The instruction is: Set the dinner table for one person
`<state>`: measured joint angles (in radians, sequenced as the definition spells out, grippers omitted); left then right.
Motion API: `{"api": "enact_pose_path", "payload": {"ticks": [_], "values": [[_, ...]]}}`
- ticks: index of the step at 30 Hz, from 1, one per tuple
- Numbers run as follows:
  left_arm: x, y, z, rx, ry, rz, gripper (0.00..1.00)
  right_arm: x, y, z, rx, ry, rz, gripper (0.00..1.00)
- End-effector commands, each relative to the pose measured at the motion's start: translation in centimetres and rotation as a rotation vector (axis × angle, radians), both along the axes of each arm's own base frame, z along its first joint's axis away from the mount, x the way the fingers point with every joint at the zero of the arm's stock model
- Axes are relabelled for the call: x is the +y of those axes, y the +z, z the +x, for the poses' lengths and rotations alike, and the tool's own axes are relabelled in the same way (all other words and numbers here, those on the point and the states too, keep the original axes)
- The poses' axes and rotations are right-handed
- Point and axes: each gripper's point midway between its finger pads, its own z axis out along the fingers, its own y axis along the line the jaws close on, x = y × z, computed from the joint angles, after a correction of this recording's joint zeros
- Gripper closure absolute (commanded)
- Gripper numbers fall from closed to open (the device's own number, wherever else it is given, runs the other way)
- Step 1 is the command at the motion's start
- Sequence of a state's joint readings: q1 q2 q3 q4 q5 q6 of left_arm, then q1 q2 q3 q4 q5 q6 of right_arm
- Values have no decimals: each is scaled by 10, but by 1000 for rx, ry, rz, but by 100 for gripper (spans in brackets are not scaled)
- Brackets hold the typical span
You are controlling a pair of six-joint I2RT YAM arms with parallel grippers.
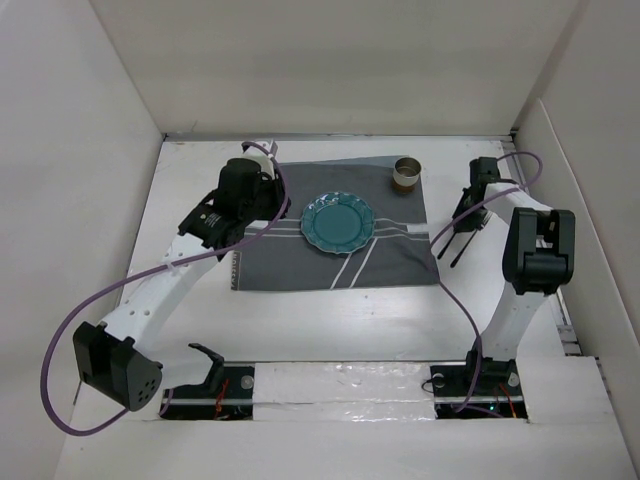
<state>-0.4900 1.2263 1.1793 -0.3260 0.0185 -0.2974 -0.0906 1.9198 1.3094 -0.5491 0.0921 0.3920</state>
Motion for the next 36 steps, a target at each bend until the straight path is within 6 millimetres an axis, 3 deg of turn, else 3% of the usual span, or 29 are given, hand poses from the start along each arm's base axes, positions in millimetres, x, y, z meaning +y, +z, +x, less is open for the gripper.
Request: {"api": "enact_pose_path", "payload": {"ticks": [1, 4, 8, 13, 16, 17, 18, 19, 21, 22, 26, 30, 36], "values": [[-2, 15, -3, -54, -9, -32, 85, -5, 0, 6, 20, 8, -31, 83], [-1, 17, -3, -58, -6, -35, 85, -8, 4, 8, 7, -4, -41, 100], [0, 19, -2, -60, -1, -31, 85, -15, 32, 17, -59, -20, -84, 100], [-1, 25, 0, -68, -1, -35, 85, -14, 132, 37, -329, -1, -115, 100], [-3, 27, 1, -66, -6, -43, 85, 19, 177, 43, -430, 110, -96, 100], [-5, 28, 3, -65, -8, -48, 85, 41, 187, 40, -424, 189, -60, 100], [-5, 28, 3, -65, -8, -48, 85, 41, 187, 40, -424, 190, -59, 100], [-6, 27, 3, -62, -9, -48, 85, 65, 187, 36, -415, 269, -17, 100], [-6, 27, 3, -60, -8, -50, 85, 92, 183, 27, -398, 352, 26, 100], [-6, 27, 3, -60, -9, -51, 85, 119, 184, 21, -402, 424, 58, 100], [-5, 28, 2, -59, -5, -52, 85, 171, 168, 5, -377, 572, 107, 100], [-5, 29, 0, -59, -7, -59, 85, 195, 130, 5, -268, 634, 116, 100], [-1, 29, -4, -59, 1, -53, 85, 203, 96, 26, -218, 618, 129, 100]]}}
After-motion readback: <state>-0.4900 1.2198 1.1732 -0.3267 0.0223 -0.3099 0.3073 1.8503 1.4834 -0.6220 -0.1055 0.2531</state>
